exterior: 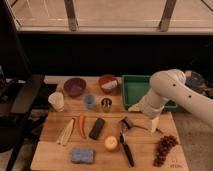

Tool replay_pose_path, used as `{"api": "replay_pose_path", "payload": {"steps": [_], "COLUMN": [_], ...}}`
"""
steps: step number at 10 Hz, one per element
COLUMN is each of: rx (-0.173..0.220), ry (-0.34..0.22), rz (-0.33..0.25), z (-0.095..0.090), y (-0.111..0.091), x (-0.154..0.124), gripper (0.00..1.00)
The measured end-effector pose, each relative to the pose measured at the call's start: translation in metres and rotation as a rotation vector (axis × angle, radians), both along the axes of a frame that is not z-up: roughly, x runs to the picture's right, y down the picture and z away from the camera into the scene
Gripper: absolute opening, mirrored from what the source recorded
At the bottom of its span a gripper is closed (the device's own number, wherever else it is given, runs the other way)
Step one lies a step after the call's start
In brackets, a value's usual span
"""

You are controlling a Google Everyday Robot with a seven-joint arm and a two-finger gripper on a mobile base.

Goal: Place brush in table surface

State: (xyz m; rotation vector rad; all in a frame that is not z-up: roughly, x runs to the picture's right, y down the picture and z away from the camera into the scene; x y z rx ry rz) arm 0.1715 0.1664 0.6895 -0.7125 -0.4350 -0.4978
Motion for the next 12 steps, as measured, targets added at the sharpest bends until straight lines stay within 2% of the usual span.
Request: {"api": "replay_pose_path", "payload": {"steps": [2,4,8,12], "rx": [-0.044,-0.082,-0.079,-0.103], "ry": [-0.025,-0.051,-0.095,-0.167], "rz": [-0.062,-0.096,-0.085,-0.043], "z": [0.027,0.051,0.08,0.088], "y": [0.021,0.044,0.073,0.094], "x": [-0.007,-0.013,-0.037,-0.059], "gripper": [0.8,0.8,0.8,0.8]}}
